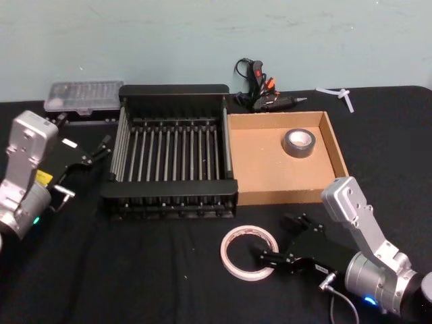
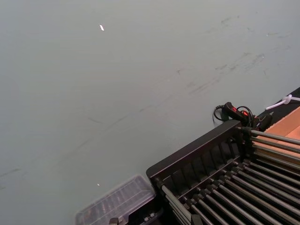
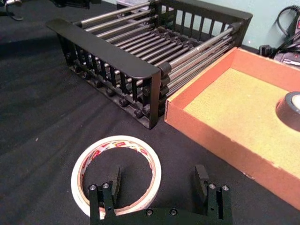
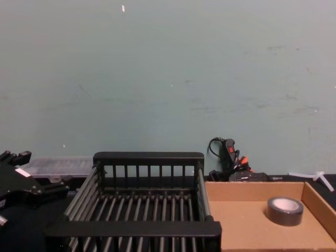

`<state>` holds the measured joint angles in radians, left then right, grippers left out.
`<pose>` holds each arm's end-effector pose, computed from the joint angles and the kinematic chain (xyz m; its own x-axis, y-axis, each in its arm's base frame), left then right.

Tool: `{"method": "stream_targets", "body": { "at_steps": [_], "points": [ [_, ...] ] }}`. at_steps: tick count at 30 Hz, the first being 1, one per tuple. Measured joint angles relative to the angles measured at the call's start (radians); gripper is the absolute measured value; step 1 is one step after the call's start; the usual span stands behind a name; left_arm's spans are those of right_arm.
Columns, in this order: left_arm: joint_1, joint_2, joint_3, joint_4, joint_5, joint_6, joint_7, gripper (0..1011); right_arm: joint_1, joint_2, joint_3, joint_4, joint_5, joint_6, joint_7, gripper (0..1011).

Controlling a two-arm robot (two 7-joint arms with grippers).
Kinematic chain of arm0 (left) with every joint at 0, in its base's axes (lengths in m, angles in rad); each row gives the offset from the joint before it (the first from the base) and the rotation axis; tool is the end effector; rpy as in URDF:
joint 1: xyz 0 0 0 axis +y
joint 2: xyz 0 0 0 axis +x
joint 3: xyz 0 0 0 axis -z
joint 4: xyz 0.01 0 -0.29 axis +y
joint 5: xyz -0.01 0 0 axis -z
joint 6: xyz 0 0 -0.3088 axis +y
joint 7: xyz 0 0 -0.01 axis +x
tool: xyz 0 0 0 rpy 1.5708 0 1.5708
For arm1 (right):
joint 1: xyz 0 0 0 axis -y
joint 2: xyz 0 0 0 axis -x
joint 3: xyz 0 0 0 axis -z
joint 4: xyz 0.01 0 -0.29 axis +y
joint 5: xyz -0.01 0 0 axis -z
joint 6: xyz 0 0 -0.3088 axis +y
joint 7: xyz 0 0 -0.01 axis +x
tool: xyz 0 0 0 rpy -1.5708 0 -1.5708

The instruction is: Pick up the white tape and place it into the black box , Pick up the silver tape and place it into the brown box.

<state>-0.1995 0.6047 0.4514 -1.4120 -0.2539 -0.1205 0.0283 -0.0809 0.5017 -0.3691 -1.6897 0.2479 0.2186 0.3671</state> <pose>0.3581 0.0827 -0.3023 0.2923 0.8803 0.3737 -0.9553 0.2873 0.0703 0.2811 -0.0230 -0.3125 0.6837 -0.7282 0.0469 0.6828 0.6157 -0.3934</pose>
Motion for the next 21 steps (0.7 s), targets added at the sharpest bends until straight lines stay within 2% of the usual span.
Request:
{"method": "stream_targets", "body": {
  "at_steps": [21],
  "points": [
    [0.0, 0.0, 0.0, 0.0, 0.0, 0.0, 0.0, 1001, 0.01, -0.018, -0.003, 0.022, -0.009, 0.019, 0.012, 1002]
  ]
}}
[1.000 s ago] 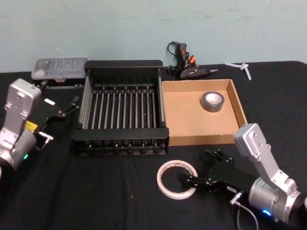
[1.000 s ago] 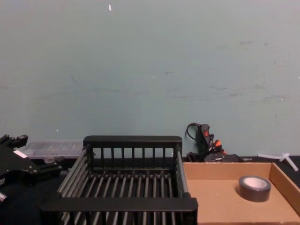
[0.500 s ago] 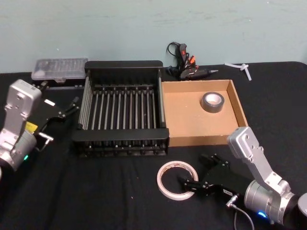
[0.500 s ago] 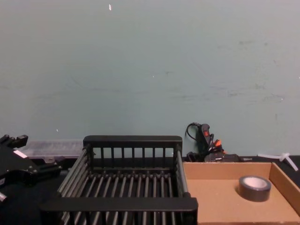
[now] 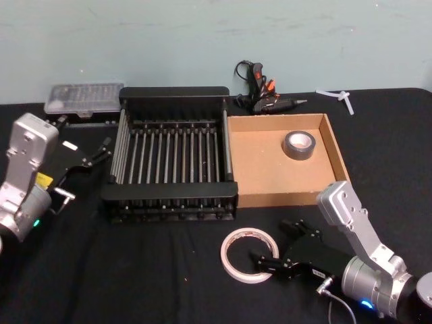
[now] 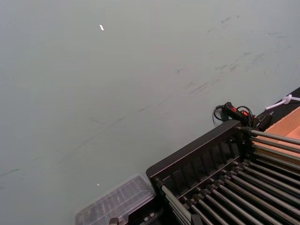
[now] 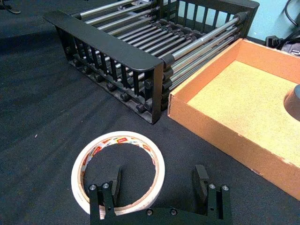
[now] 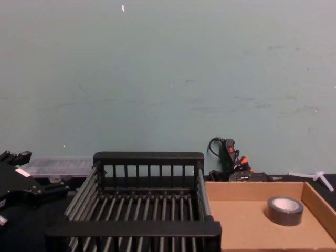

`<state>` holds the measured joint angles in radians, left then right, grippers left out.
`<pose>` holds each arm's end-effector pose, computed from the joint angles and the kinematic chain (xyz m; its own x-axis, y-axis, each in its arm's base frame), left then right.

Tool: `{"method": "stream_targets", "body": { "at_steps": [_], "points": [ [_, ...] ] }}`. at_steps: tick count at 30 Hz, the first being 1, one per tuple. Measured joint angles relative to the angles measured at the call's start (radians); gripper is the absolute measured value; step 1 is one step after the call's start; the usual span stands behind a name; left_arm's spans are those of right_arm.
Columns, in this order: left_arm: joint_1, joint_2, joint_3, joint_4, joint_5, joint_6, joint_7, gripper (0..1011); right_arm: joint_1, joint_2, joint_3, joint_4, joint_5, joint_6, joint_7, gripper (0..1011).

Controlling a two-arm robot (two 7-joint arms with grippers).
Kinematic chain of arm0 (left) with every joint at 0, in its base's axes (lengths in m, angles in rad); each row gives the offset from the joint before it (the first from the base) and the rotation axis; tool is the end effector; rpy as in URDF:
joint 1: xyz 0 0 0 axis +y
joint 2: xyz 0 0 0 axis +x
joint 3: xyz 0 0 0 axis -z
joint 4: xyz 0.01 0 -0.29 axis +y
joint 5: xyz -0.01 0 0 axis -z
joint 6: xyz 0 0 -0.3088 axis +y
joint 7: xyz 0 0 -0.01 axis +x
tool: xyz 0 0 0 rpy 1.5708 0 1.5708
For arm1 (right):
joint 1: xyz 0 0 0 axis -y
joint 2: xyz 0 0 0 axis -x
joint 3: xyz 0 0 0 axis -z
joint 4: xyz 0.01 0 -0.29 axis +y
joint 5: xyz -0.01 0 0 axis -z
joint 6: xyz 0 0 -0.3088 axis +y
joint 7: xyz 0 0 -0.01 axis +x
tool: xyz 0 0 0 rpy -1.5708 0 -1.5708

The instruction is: Pick up the white tape and place it into the black box , Pick up the silver tape and place it into the brown box.

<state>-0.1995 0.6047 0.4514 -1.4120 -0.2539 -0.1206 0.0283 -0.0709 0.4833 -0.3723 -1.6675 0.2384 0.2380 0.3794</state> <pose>0.3581 0.0827 -0.3023 0.2923 0.8803 0.3737 -0.9552 0.2874 0.0702 0.2838 -0.0200 -0.3170 0.6858 -0.7272 0.0304 0.6708 0.6153 -0.4140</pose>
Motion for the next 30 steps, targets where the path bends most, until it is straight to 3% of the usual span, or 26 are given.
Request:
{"method": "stream_targets", "body": {
  "at_steps": [30],
  "points": [
    [0.0, 0.0, 0.0, 0.0, 0.0, 0.0, 0.0, 1001, -0.001, -0.007, 0.0, 0.005, -0.023, -0.007, -0.001, 1002]
  ]
}}
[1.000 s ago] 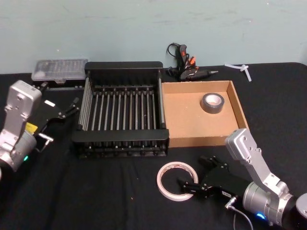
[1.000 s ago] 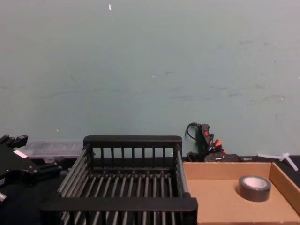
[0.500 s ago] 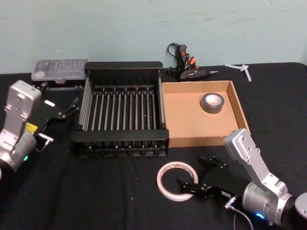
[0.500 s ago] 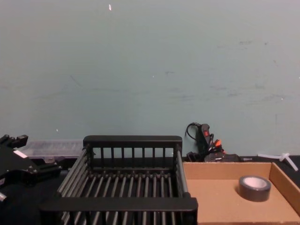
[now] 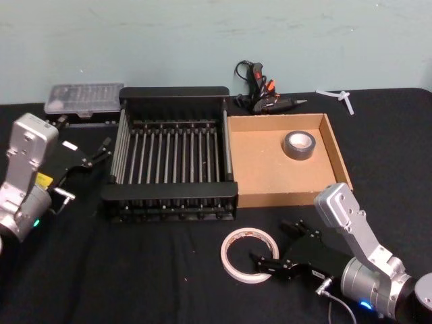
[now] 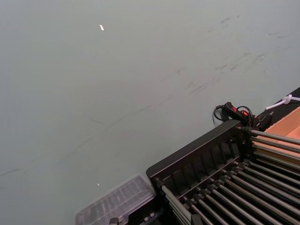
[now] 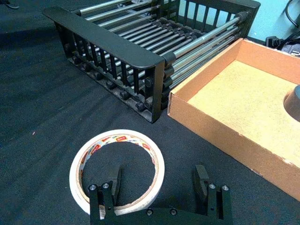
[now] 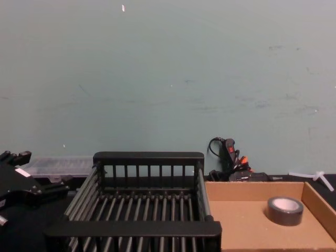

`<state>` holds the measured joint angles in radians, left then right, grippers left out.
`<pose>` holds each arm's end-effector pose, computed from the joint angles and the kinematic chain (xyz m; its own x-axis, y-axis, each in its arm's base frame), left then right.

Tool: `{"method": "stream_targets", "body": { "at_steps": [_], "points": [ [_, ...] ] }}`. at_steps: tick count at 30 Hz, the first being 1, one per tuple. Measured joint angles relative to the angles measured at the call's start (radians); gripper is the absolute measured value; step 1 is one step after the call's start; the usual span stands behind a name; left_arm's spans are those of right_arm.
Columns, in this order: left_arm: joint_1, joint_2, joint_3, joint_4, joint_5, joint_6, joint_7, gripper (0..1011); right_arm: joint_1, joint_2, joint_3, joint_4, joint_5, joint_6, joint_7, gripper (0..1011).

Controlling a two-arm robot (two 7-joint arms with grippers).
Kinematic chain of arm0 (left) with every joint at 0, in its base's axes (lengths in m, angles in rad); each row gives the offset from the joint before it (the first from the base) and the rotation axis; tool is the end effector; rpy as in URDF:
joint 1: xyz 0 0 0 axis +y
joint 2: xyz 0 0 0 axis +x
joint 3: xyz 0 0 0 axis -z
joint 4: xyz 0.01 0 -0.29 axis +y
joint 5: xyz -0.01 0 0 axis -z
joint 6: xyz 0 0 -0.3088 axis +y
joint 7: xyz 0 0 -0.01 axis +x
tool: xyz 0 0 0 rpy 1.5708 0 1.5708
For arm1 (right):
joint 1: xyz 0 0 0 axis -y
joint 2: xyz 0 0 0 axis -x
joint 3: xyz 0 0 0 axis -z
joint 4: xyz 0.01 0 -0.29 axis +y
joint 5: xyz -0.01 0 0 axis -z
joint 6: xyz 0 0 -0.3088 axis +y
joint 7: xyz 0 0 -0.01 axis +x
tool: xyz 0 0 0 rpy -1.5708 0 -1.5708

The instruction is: Pick up the white tape and place it into the black box , Pick up the silver tape and place it into the brown box.

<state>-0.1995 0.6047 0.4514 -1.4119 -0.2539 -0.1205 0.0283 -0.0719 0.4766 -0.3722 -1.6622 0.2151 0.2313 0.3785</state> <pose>0.3581 0.0827 -0.3023 0.2922 0.8803 0.3738 -0.9553 0.2873 0.0704 0.2835 -0.0188 -0.3189 0.6863 -0.7258 0.0474 0.6740 0.6101 -0.4164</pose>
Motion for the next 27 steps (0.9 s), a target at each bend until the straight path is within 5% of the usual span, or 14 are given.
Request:
{"method": "stream_targets", "body": {
  "at_steps": [27],
  "points": [
    [0.0, 0.0, 0.0, 0.0, 0.0, 0.0, 0.0, 1001, 0.003, -0.009, 0.001, 0.005, -0.012, -0.004, 0.003, 1002]
  ]
}}
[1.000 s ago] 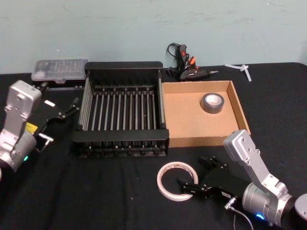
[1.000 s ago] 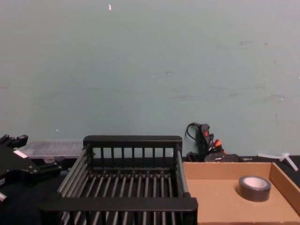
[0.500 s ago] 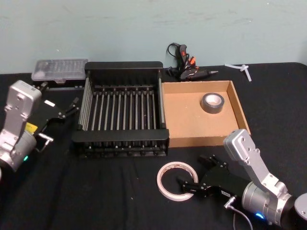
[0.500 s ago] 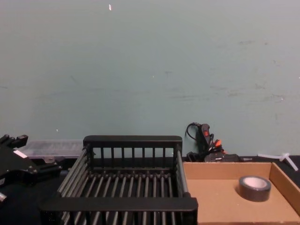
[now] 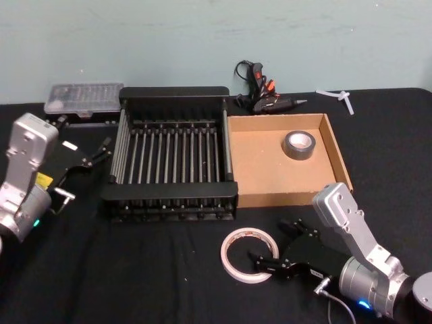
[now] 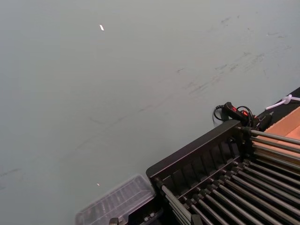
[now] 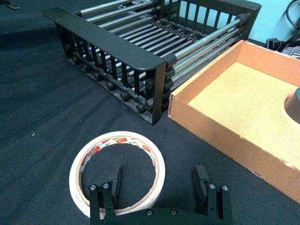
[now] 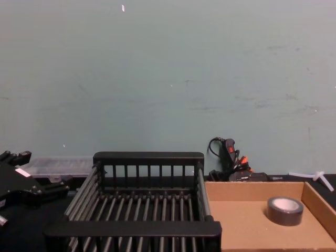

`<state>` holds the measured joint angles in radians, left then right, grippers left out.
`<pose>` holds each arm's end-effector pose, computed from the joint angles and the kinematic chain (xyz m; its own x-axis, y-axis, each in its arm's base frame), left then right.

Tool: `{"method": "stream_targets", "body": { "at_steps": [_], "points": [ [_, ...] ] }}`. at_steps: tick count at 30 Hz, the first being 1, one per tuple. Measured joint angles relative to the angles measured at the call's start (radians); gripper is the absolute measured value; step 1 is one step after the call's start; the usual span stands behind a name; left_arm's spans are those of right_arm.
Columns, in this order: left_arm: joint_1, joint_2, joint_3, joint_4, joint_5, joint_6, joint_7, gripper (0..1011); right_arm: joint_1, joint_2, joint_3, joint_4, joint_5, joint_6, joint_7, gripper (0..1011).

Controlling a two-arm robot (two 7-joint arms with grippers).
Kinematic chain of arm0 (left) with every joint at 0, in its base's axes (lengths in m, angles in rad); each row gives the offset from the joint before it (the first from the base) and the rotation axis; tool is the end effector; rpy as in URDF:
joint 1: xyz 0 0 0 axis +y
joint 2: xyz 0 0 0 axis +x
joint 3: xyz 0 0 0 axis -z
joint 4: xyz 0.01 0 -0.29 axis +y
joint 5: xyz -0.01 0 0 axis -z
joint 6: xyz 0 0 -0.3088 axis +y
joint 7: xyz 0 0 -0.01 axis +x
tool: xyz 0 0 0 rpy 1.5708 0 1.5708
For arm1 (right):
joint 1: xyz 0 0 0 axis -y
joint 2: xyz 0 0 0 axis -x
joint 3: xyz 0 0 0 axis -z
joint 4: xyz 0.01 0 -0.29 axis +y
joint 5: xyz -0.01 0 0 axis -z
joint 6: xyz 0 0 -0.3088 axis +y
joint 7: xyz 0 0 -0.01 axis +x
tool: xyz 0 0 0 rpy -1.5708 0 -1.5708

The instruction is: Pick up the white tape and place it into the black box , Pick up the silver tape and place it into the brown box.

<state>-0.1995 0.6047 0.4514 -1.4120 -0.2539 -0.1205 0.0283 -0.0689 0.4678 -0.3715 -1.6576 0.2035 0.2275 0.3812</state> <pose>0.3581 0.0827 -0.3023 0.2923 0.8803 0.3737 -0.9553 0.2873 0.0703 0.2845 -0.0170 -0.3193 0.6874 -0.7244 0.0529 0.6755 0.6108 -0.4131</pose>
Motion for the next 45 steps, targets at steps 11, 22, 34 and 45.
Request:
{"method": "stream_targets", "body": {
  "at_steps": [11, 22, 34, 45],
  "points": [
    [0.0, 0.0, 0.0, 0.0, 0.0, 0.0, 0.0, 1001, 0.0, 0.0, -0.001, 0.0, -0.005, -0.001, -0.002, 1002],
    [0.0, 0.0, 0.0, 0.0, 0.0, 0.0, 0.0, 1001, 0.0, 0.0, -0.001, 0.001, -0.004, 0.0, -0.001, 850],
    [0.0, 0.0, 0.0, 0.0, 0.0, 0.0, 0.0, 1001, 0.0, 0.0, -0.001, 0.001, -0.003, 0.0, -0.001, 460],
    [0.0, 0.0, 0.0, 0.0, 0.0, 0.0, 0.0, 1001, 0.0, 0.0, -0.001, 0.0, -0.002, 0.0, -0.001, 151]
  ]
}}
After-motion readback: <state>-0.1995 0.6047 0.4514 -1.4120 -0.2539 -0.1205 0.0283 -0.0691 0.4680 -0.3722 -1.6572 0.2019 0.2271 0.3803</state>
